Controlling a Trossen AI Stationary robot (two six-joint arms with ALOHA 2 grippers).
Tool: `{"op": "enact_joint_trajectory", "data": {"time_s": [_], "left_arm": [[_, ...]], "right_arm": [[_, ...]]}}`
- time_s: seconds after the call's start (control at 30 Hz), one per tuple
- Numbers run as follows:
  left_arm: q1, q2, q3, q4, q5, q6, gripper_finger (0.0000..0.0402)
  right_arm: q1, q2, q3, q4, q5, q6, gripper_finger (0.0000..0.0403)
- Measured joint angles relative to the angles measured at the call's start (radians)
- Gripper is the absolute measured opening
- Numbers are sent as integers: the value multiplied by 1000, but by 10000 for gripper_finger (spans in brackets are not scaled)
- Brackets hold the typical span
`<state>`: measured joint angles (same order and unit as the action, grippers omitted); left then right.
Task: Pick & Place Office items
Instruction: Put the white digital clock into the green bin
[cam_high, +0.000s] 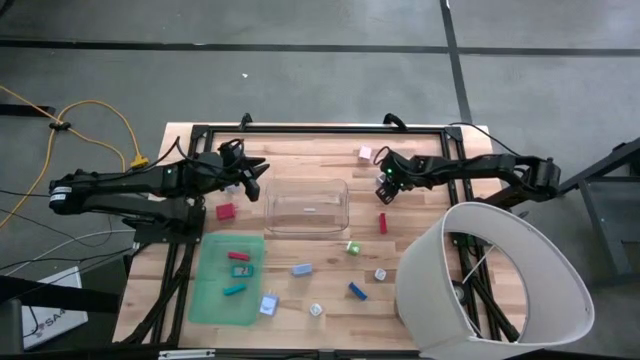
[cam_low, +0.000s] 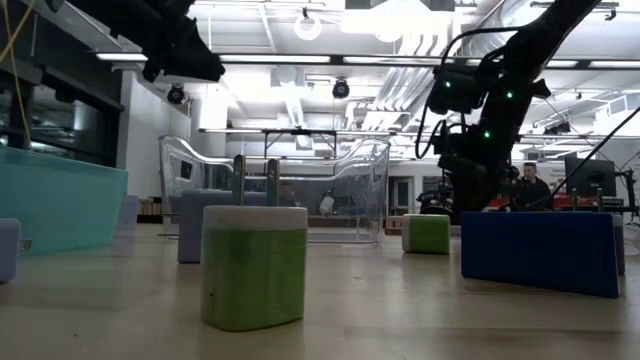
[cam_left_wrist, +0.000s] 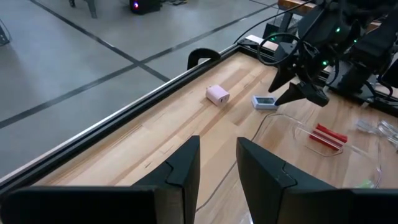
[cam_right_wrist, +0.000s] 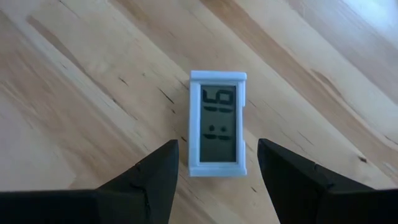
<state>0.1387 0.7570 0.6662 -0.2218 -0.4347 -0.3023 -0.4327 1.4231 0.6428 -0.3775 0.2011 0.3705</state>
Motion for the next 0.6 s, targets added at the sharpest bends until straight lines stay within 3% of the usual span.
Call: {"op": "enact_joint_trajectory", "data": {"time_s": [0.6], "left_arm": [[0,0,0,0,0,0,101]], "right_arm": [[-13,0,-110,148,-25,42,208]]}}
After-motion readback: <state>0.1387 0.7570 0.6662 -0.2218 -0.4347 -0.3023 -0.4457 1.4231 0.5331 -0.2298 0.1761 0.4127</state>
